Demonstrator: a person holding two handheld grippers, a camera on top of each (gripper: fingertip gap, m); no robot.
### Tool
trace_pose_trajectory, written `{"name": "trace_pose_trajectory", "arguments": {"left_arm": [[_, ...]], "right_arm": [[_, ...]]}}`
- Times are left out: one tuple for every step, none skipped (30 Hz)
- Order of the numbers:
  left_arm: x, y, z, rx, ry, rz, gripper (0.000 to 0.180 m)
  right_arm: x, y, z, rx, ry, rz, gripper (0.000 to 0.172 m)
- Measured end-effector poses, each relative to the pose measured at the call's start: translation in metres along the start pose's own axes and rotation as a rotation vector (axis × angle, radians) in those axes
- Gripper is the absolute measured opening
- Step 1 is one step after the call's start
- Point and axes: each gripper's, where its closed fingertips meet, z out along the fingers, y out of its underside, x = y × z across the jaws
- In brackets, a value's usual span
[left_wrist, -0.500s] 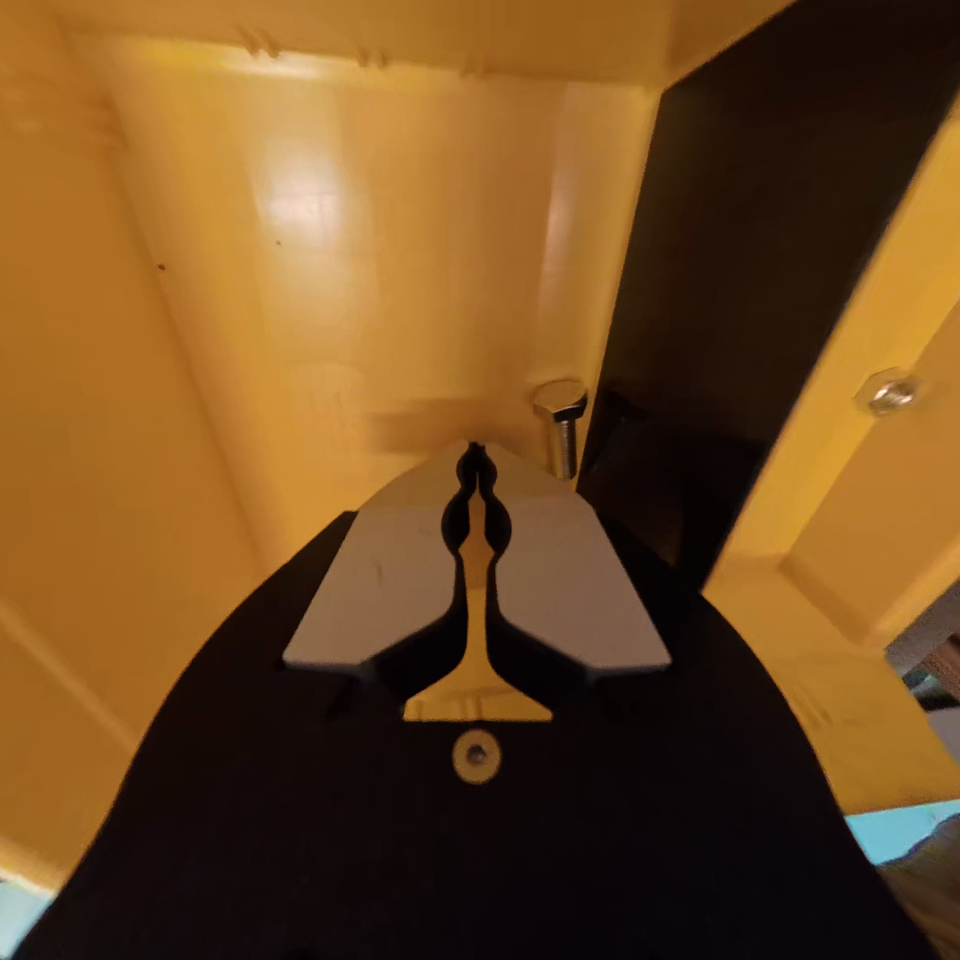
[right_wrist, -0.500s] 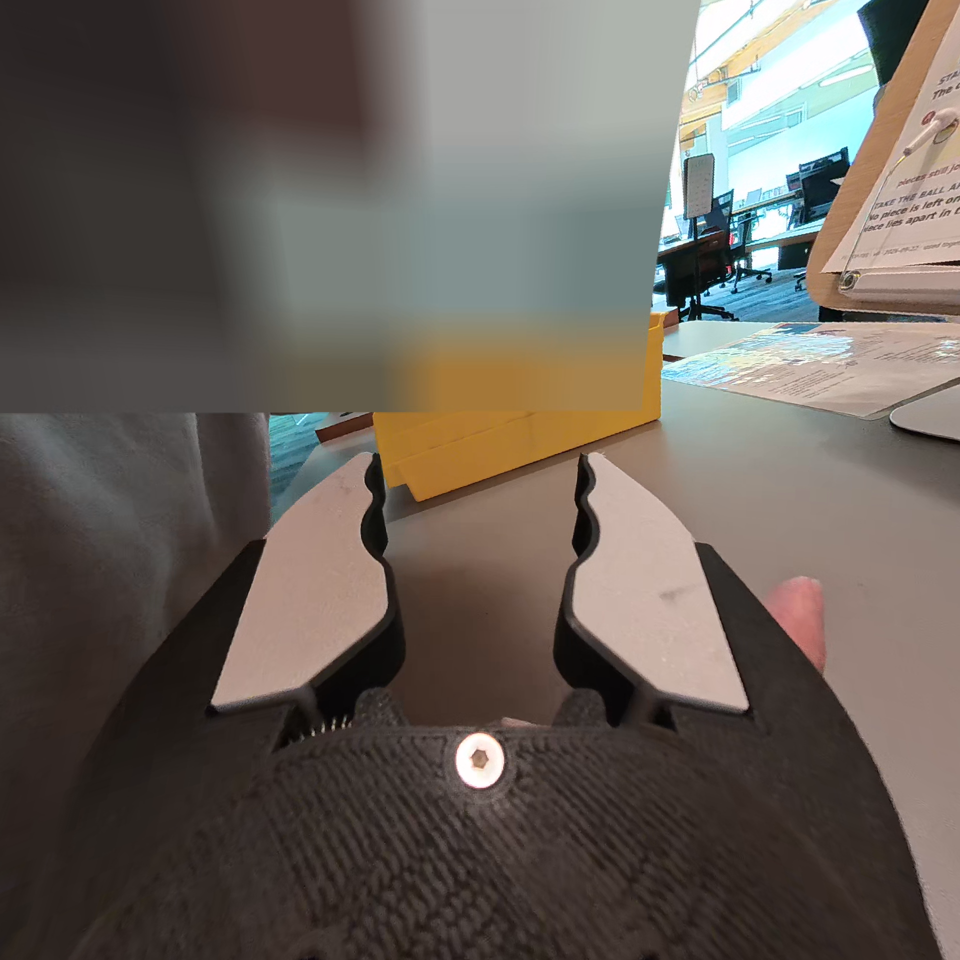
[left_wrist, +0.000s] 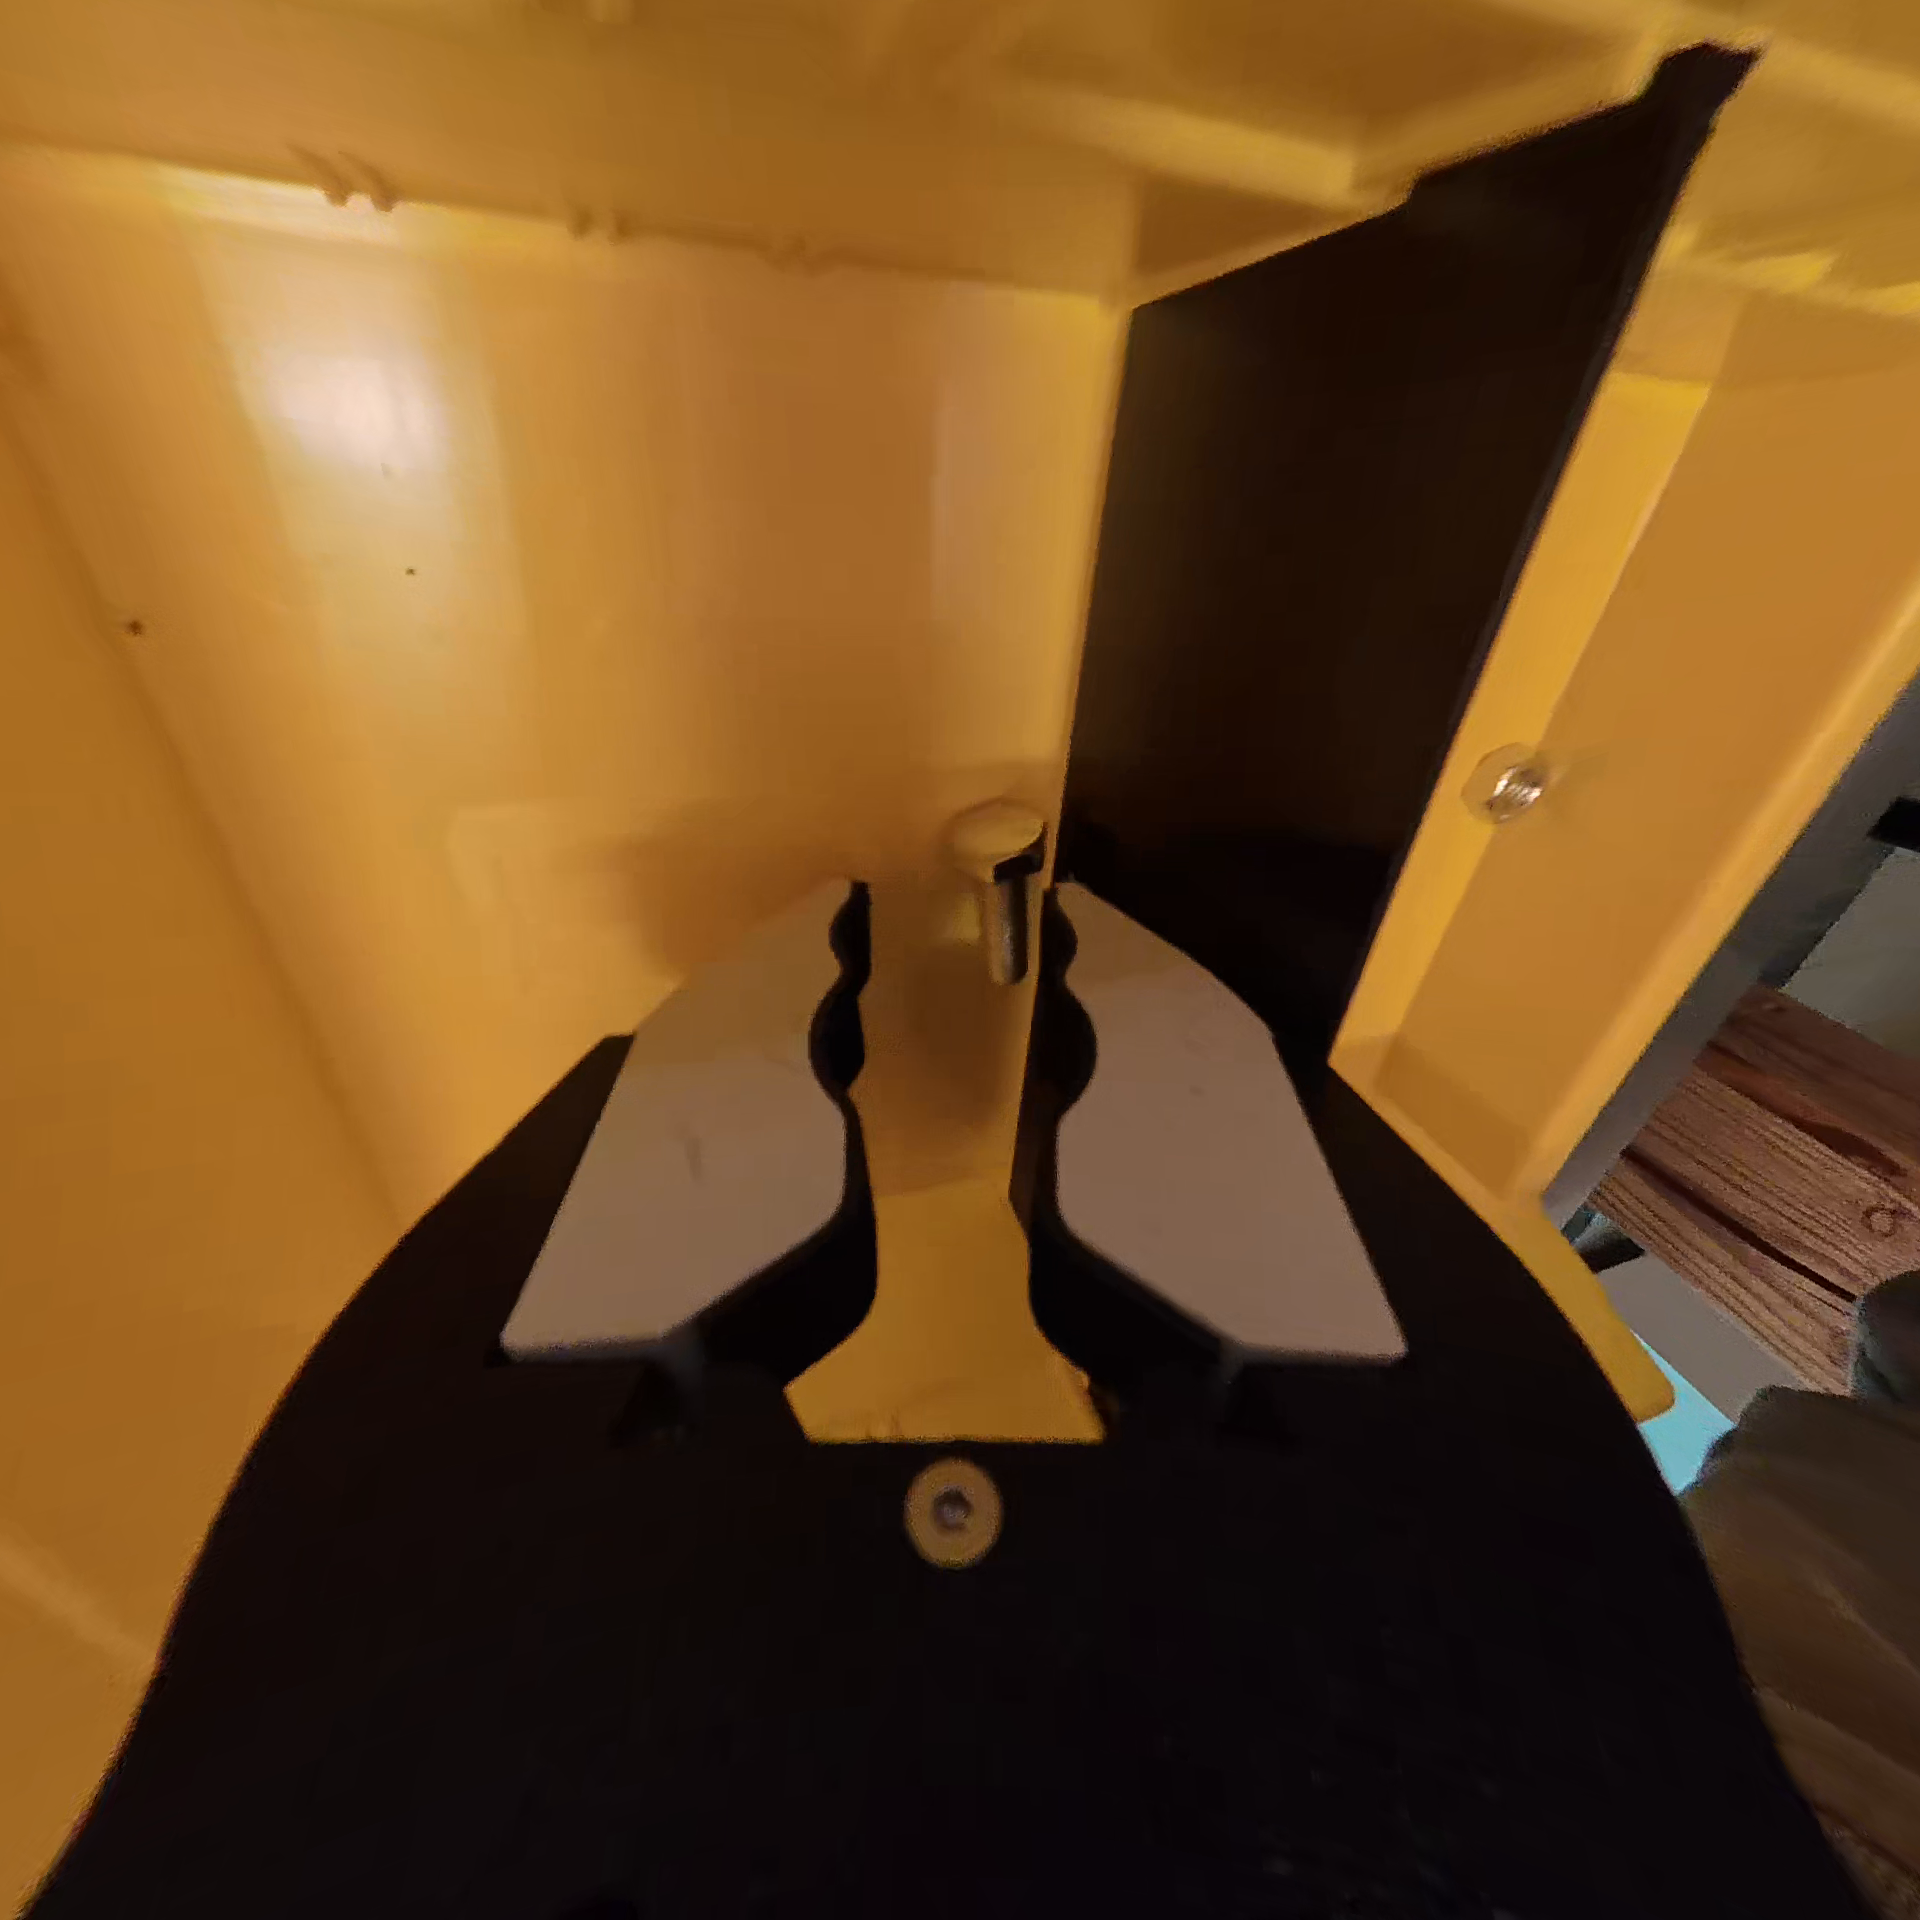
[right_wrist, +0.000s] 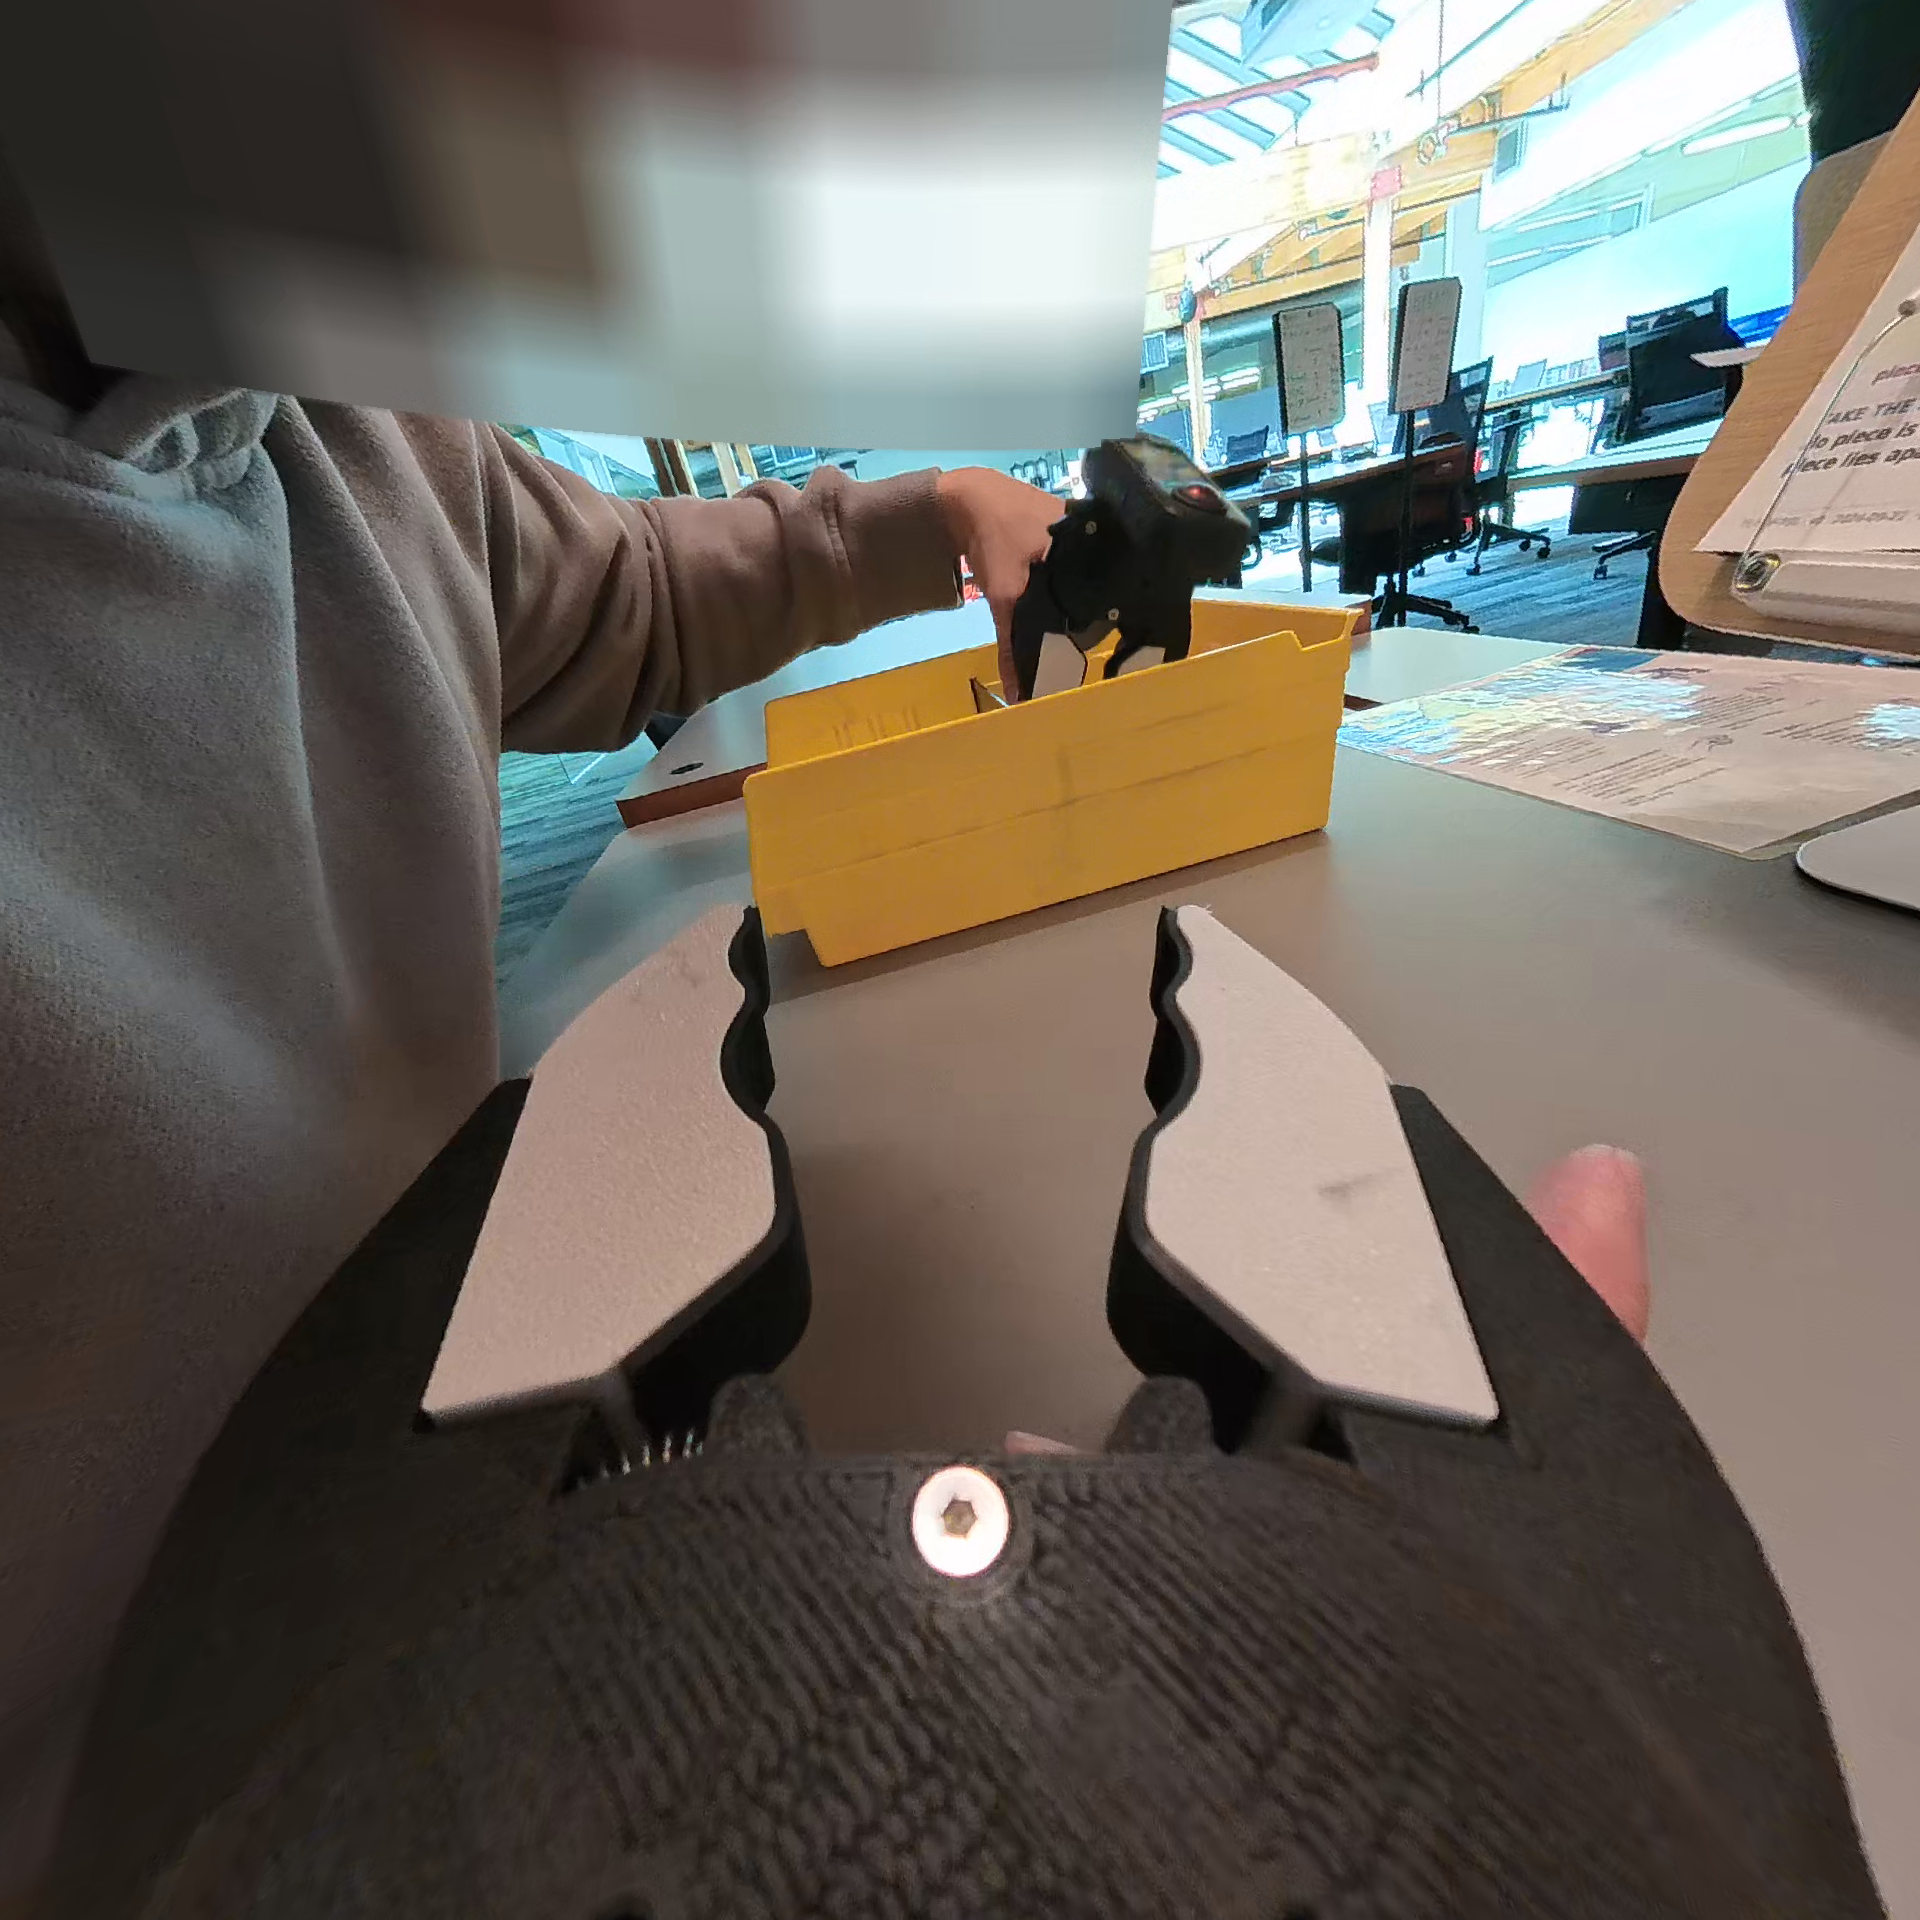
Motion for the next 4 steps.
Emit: {"name": "trace_pose_trajectory", "arguments": {"left_arm": [[0.0021,-0.0042,-0.0008,0.031,0.014,0.003,0.027],[0.0035,-0.0073,-0.0008,0.051,0.027,0.003,0.025],[0.0040,-0.0075,0.0002,0.049,0.037,-0.004,0.024],[0.0042,-0.0055,0.0024,0.030,0.046,-0.009,0.022]], "right_arm": [[-0.0001,-0.0003,-0.0002,0.002,0.001,-0.002,0.071],[0.0000,-0.0006,-0.0005,0.005,0.002,-0.003,0.071],[0.0000,-0.0010,-0.0009,0.008,0.001,-0.002,0.071],[0.0004,-0.0014,-0.0012,0.011,0.001,0.003,0.071]]}}
